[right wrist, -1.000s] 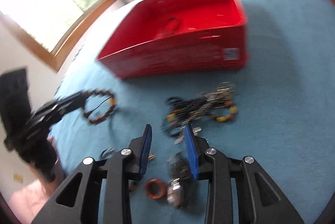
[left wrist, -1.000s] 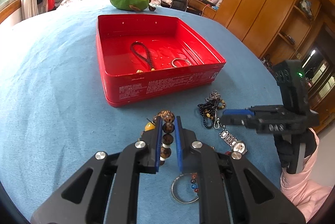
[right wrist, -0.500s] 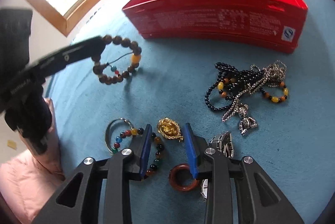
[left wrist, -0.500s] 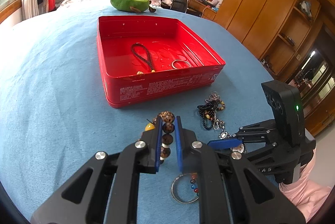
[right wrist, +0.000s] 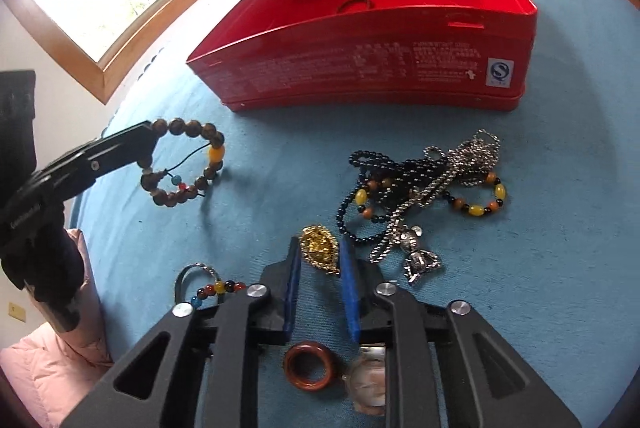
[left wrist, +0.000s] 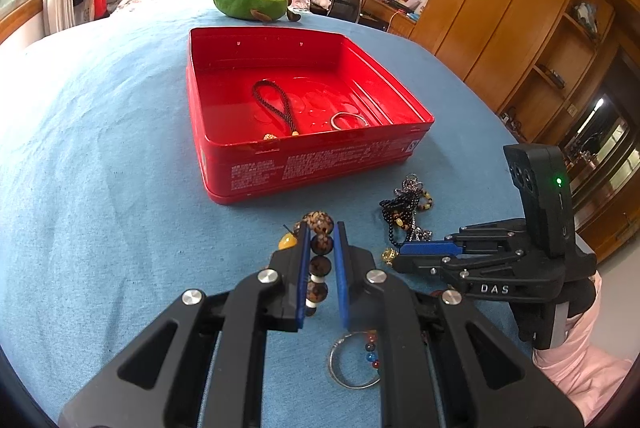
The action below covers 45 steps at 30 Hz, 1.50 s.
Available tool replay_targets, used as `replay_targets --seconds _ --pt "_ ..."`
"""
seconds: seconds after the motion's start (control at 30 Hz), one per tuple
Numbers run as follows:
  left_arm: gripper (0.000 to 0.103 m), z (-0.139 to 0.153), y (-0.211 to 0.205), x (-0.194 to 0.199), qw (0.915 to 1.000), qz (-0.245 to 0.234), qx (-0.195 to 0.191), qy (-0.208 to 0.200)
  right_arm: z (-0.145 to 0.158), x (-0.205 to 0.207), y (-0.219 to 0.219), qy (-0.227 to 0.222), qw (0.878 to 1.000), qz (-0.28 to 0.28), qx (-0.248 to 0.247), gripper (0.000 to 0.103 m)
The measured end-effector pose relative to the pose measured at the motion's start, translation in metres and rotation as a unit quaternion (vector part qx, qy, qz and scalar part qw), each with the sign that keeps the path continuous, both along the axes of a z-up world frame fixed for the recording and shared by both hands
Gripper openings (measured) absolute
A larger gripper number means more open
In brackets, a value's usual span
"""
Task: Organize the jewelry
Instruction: 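Grasp the gold pendant with the right tool, then carry bracelet and gold pendant over the tin and open both tools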
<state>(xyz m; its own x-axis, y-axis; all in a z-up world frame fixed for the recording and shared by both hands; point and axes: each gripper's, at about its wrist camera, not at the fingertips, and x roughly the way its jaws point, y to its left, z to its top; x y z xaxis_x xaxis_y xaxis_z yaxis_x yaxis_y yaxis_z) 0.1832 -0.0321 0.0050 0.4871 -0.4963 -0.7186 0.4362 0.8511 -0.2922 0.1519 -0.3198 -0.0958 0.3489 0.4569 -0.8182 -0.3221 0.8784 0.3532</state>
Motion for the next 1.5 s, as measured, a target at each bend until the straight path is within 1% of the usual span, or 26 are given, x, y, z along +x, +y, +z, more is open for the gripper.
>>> replay_targets --seconds 0.07,0.17,0.2,0.23,0.27,0.3,0.4,0.47,0.57,0.8,0.93,1.03,1.17,1.23,1.37,1.4,1.5 --pt "0.010 -0.001 0.000 0.001 1.0000 0.001 0.000 0.002 0.002 -0.001 0.005 -0.006 1.000 0.008 -0.007 0.030" --pt "0.010 -0.002 -0.001 0.003 1.0000 0.002 0.002 0.006 0.002 -0.005 0.015 -0.016 1.000 0.011 -0.021 0.030" --pt "0.010 -0.003 -0.001 0.004 1.0000 0.003 0.003 0.007 0.002 -0.005 0.017 -0.021 0.999 0.011 -0.026 0.030" --pt "0.010 -0.004 -0.002 0.004 1.0000 0.004 0.003 0.008 0.002 -0.005 0.018 -0.025 0.999 0.009 -0.031 0.022" --pt "0.010 -0.004 -0.002 0.004 0.9999 0.004 0.004 0.008 0.001 -0.005 0.018 -0.029 0.999 0.008 -0.036 0.018" --pt "0.010 -0.005 -0.002 0.004 0.9999 0.005 0.004 0.009 0.001 -0.005 0.020 -0.030 0.999 0.007 -0.033 0.018" --pt "0.010 -0.004 -0.001 0.004 0.9999 0.008 0.001 0.007 0.001 -0.004 0.014 -0.029 0.999 0.007 -0.014 0.017" --pt "0.010 -0.001 0.000 0.003 1.0000 0.008 -0.002 0.003 0.007 -0.004 0.005 -0.029 0.999 0.007 0.017 0.016" --pt "0.010 0.001 0.001 0.001 0.9999 0.008 -0.007 -0.002 0.013 -0.005 -0.005 -0.039 0.998 0.001 0.040 0.016" --pt "0.010 0.008 0.005 -0.003 0.9998 0.009 -0.016 -0.009 0.021 0.000 -0.022 -0.042 0.996 -0.007 0.084 0.016" --pt "0.010 0.019 0.011 -0.008 0.9993 0.011 -0.027 -0.023 0.033 -0.002 -0.028 -0.055 0.993 -0.016 0.102 0.016" --pt "0.010 0.026 0.013 -0.010 0.9988 0.008 -0.041 -0.025 0.040 0.000 -0.032 -0.059 0.992 -0.023 0.113 0.016" --pt "0.010 0.037 0.013 -0.009 0.9987 0.015 -0.040 -0.029 0.049 0.006 -0.035 -0.058 0.991 -0.031 0.117 0.016" --pt "0.010 0.047 0.011 -0.006 0.9986 0.017 -0.038 -0.032 0.056 0.011 -0.036 -0.059 0.991 -0.034 0.116 0.016" --pt "0.010 0.076 0.006 0.002 0.9976 0.020 -0.029 -0.059 0.083 0.026 -0.037 -0.079 0.991 -0.039 0.104 0.016" --pt "0.010 0.085 0.005 0.009 0.9971 0.022 -0.032 -0.065 0.090 0.032 -0.038 -0.085 0.990 -0.040 0.104 0.016" --pt "0.010 0.099 0.003 0.028 0.9959 0.030 -0.044 -0.073 0.104 0.047 -0.037 -0.099 0.989 -0.048 0.101 0.016"
